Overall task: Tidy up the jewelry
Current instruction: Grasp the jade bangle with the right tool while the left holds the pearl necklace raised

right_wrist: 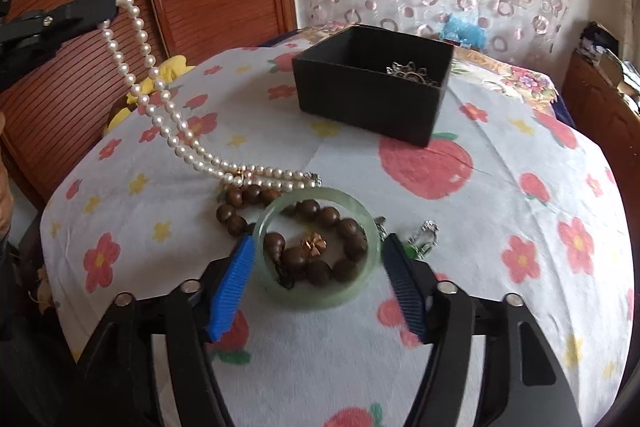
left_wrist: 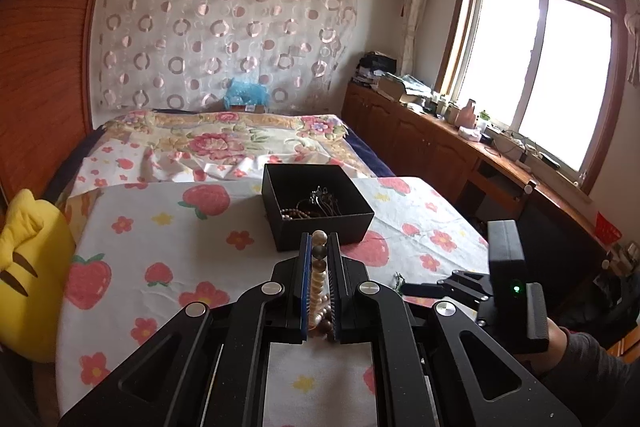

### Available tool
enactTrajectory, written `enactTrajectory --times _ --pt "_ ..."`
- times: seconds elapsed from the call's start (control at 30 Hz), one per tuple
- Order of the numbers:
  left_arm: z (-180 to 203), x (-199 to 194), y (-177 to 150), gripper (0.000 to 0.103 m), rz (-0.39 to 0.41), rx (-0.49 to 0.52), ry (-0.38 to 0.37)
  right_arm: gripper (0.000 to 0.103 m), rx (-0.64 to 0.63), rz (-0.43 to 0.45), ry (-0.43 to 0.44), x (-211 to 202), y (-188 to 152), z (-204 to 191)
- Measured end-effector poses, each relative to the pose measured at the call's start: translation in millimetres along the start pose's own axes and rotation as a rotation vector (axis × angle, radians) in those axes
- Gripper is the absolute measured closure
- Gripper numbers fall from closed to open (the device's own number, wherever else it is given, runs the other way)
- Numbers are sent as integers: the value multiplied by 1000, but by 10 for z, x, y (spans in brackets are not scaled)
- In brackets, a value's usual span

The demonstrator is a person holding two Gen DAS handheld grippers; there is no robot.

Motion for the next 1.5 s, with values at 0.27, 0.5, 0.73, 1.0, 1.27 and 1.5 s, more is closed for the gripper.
enactTrajectory --times 0.27,0.5,0.73,1.0,1.27,1.5 --pt "7 -74 111 96 25 9 -2 27 -36 -33 -2 119 46 -26" --pt "26 -40 211 96 34 29 8 27 -45 -58 11 181 55 -24" --pt "16 34 236 96 25 34 16 28 -66 -62 6 176 52 -52" --pt "14 77 308 96 27 44 22 29 -57 -12 -4 6 139 -5" --pt "137 68 623 96 66 81 6 29 -60 40 -37 -202 365 162" --pt "239 117 806 96 84 116 -11 29 -50 65 -53 -283 514 345"
Point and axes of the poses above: each gripper's, at about its wrist camera, not at the fingertips, and x roughly the way its jaws point, z to its right, y to its top, the point moved 8 cm from there along x, roughly the way its jaws point, and after that the axes turned 9 degrees about -x, right-handed, at the moved point
